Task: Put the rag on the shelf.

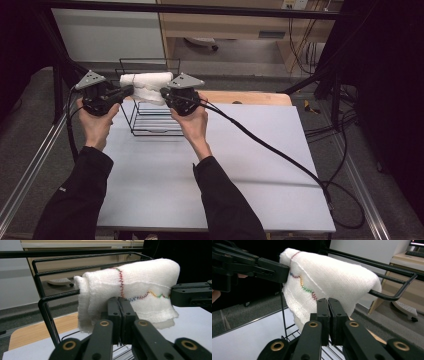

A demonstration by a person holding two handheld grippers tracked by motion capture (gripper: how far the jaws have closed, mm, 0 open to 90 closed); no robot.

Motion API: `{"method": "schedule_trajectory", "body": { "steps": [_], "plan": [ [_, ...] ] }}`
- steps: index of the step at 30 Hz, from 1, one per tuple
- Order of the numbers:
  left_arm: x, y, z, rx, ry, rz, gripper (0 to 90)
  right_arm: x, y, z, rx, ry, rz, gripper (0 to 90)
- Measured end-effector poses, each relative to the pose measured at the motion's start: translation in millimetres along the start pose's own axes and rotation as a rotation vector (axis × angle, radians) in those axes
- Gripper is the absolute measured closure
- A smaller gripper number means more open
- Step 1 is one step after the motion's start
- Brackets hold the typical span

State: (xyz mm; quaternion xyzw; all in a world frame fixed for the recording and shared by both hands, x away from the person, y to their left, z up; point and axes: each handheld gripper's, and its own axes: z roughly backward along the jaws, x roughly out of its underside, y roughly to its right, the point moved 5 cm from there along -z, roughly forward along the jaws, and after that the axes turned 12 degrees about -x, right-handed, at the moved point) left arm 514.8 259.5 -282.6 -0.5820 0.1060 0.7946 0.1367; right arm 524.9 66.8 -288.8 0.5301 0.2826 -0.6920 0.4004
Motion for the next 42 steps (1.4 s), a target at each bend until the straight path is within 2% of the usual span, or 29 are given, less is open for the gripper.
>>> {"method": "schedule_trajectory", "body": {
  "steps": [6,12,16,19,29,38,42],
  "plan": [
    [-0.4,0.8,9.1,-0.008,-0.001,-0.017,78.2,-4.5,-8.1,10.6,-0.030,0.007,0.011,76.1],
    [1.8,-0.7,22.3,-0.008,-0.005,-0.028,64.9,-6.9,-13.2,25.3,-0.070,0.004,-0.022,61.3],
    [10.8,-1.5,30.0,-0.002,-0.024,-0.036,54.7,-2.1,-13.7,34.5,-0.072,-0.012,-0.038,51.6],
    [23.2,-0.6,34.0,0.007,-0.051,-0.062,49.3,5.1,-11.7,41.5,-0.076,-0.025,-0.057,42.6],
    [60.2,2.7,40.0,0.044,-0.100,-0.067,34.3,36.2,2.9,71.9,-0.065,-0.067,-0.114,22.1],
    [95.4,12.4,41.9,0.065,-0.155,-0.092,19.3,69.8,16.4,108.2,-0.060,-0.068,-0.163,10.9],
    [112.7,17.1,41.3,0.080,-0.187,-0.088,12.2,88.6,21.1,124.1,-0.066,-0.077,-0.196,7.5]
  ]
}}
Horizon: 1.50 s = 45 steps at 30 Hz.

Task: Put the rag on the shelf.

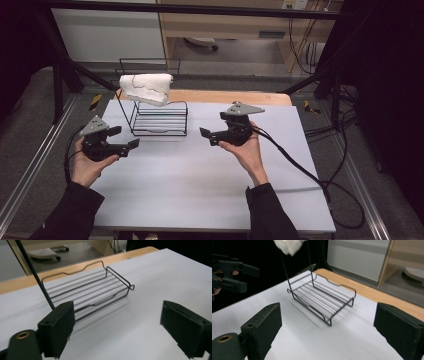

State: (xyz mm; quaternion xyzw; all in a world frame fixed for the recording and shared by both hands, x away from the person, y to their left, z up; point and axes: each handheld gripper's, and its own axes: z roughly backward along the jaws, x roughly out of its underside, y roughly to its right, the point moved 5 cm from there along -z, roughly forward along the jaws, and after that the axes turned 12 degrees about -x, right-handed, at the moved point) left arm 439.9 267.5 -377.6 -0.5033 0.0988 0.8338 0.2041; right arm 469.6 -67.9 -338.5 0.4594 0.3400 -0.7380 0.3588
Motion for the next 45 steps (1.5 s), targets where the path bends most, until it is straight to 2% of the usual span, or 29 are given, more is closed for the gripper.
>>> {"method": "schedule_trajectory", "body": {
  "steps": [7,12,19,22,31,34,39,45],
  "plan": [
    [30.0,7.0,-7.7,0.020,-0.051,0.009,5.7,38.6,16.7,25.9,0.016,-0.029,-0.045,4.1],
    [47.1,10.3,-8.9,0.032,-0.074,0.001,4.9,68.0,28.9,45.7,0.054,-0.063,-0.077,1.6],
    [70.3,11.8,-7.6,0.041,-0.094,-0.013,4.9,104.0,40.7,75.1,0.078,-0.090,-0.114,0.7],
    [75.4,10.9,-6.6,0.040,-0.097,-0.011,5.1,117.8,43.6,85.4,0.083,-0.098,-0.139,0.7],
    [86.6,10.7,-6.2,0.044,-0.114,-0.031,5.5,157.2,47.1,110.0,0.050,-0.128,-0.148,0.6],
    [88.6,12.0,-7.2,0.044,-0.116,-0.037,5.6,168.5,48.7,116.8,0.055,-0.125,-0.174,0.6],
    [91.5,14.0,-6.9,0.049,-0.116,-0.046,5.8,179.9,49.3,124.4,0.063,-0.116,-0.199,0.7],
    [95.4,13.8,-7.2,0.049,-0.119,-0.043,6.0,186.3,52.2,129.7,0.077,-0.115,-0.204,0.7]
  ]
}}
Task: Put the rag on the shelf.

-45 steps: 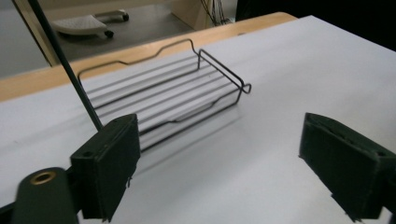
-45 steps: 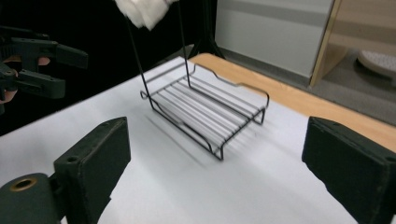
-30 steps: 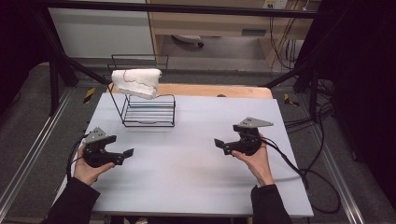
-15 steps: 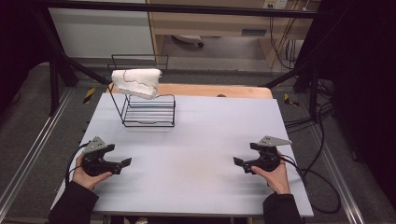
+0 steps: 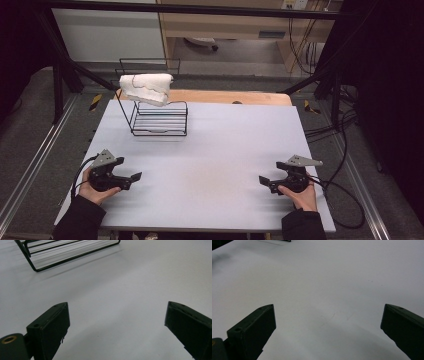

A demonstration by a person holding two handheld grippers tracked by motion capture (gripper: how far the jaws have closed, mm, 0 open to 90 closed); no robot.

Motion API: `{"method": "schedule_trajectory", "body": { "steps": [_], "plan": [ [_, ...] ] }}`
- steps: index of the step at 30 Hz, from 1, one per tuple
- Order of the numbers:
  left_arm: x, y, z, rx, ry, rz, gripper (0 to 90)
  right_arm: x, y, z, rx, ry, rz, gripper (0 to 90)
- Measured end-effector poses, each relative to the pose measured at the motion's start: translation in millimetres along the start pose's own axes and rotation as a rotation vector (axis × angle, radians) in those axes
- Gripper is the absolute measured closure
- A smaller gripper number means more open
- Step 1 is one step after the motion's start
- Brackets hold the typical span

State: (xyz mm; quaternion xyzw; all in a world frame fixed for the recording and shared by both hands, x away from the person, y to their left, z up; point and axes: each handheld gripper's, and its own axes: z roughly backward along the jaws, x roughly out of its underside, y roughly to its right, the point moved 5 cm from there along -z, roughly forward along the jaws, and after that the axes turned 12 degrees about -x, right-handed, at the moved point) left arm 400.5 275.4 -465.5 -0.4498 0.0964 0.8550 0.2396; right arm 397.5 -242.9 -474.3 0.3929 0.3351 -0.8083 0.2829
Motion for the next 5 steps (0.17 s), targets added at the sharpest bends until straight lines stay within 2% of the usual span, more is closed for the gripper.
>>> {"method": "schedule_trajectory", "body": {
  "steps": [5],
  "plan": [
    [2.2,0.3,0.0,0.000,-0.004,-0.005,6.0,1.5,-1.1,0.5,-0.005,0.000,-0.002,0.7]
  ]
}}
